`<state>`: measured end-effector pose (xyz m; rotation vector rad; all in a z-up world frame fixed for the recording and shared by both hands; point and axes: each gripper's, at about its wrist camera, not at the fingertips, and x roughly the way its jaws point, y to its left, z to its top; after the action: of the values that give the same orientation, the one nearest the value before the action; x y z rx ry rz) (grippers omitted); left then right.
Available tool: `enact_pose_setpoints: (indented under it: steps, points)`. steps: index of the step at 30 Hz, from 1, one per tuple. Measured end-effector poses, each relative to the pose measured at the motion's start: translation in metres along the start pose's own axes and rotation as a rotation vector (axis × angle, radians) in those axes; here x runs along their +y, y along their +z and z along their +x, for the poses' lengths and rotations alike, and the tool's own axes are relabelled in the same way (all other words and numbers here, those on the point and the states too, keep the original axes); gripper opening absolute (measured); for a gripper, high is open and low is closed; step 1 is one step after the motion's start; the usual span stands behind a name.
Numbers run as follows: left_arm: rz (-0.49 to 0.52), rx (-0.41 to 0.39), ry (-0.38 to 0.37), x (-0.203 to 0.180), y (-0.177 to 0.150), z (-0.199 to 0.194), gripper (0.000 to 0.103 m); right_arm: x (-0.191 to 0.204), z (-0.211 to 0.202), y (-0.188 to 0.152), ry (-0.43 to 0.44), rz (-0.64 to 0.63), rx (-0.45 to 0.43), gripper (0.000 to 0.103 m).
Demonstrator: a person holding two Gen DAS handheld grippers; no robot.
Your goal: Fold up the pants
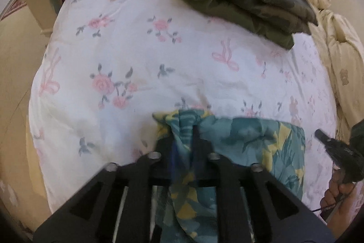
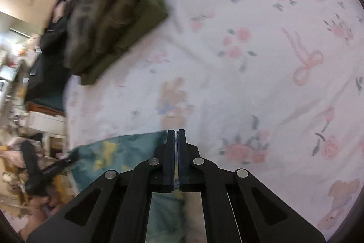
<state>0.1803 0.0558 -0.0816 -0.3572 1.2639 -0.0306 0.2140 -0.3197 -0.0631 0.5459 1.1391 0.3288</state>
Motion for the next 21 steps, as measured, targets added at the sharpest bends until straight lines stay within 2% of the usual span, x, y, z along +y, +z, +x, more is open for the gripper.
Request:
enact_pose_setpoints:
  steps: [2, 3, 4, 5, 6, 7, 9, 10, 11, 12, 14, 17, 18, 19, 20, 21]
  points:
    - [-0.003, -0.036, 0.028, -0.003, -0.004, -0.010, 0.025, 0.023, -0.003, -0.005, 0.062, -0.070, 0.006, 0.004]
    - [-0.004, -0.065, 0.071, -0.006, -0.007, -0.019, 0.028, 0.034, 0.001, -0.009, 0.086, -0.092, 0.042, 0.006]
    - [-0.001, -0.096, 0.076, -0.010, -0.011, -0.026, 0.028, 0.044, 0.009, -0.013, 0.100, -0.107, 0.069, 0.006]
    - [0.035, -0.129, 0.031, -0.019, -0.018, -0.033, 0.028, 0.054, 0.016, -0.020, 0.123, -0.134, 0.108, 0.006]
    - [0.076, -0.122, 0.010, -0.027, -0.023, -0.032, 0.029, 0.066, 0.028, -0.030, 0.134, -0.180, 0.170, 0.006]
    - [0.117, -0.089, -0.007, -0.035, -0.028, -0.027, 0.029, 0.072, 0.035, -0.036, 0.131, -0.201, 0.201, 0.006]
    - [0.182, 0.006, -0.018, -0.045, -0.041, -0.008, 0.029, 0.079, 0.057, -0.053, 0.107, -0.249, 0.327, 0.006]
    - [0.192, 0.035, -0.008, -0.046, -0.045, -0.001, 0.029, 0.079, 0.064, -0.058, 0.065, -0.273, 0.364, 0.006]
    - [0.204, 0.077, 0.019, -0.045, -0.051, 0.009, 0.029, 0.073, 0.070, -0.064, -0.030, -0.299, 0.389, 0.004]
    - [0.221, 0.125, 0.060, -0.042, -0.058, 0.021, 0.029, 0.067, 0.070, -0.066, -0.087, -0.308, 0.386, 0.000]
    - [0.245, 0.112, 0.059, -0.039, -0.064, 0.023, 0.029, 0.047, 0.063, -0.061, -0.104, -0.235, 0.377, 0.000]
    - [0.308, 0.107, 0.140, -0.047, -0.067, 0.015, 0.030, 0.040, 0.048, -0.055, -0.129, -0.206, 0.363, 0.000]
    - [0.304, 0.099, 0.148, -0.047, -0.069, 0.008, 0.035, 0.042, 0.040, -0.055, -0.139, -0.219, 0.350, 0.000]
    - [0.294, 0.091, 0.148, -0.047, -0.069, 0.003, 0.045, 0.045, 0.034, -0.055, -0.135, -0.225, 0.335, 0.008]
    - [0.278, 0.083, 0.148, -0.045, -0.069, -0.003, 0.052, 0.049, 0.030, -0.053, -0.127, -0.226, 0.322, 0.007]
    - [0.255, 0.072, 0.151, -0.041, -0.069, -0.008, 0.064, 0.048, 0.026, -0.054, -0.120, -0.225, 0.312, 0.007]
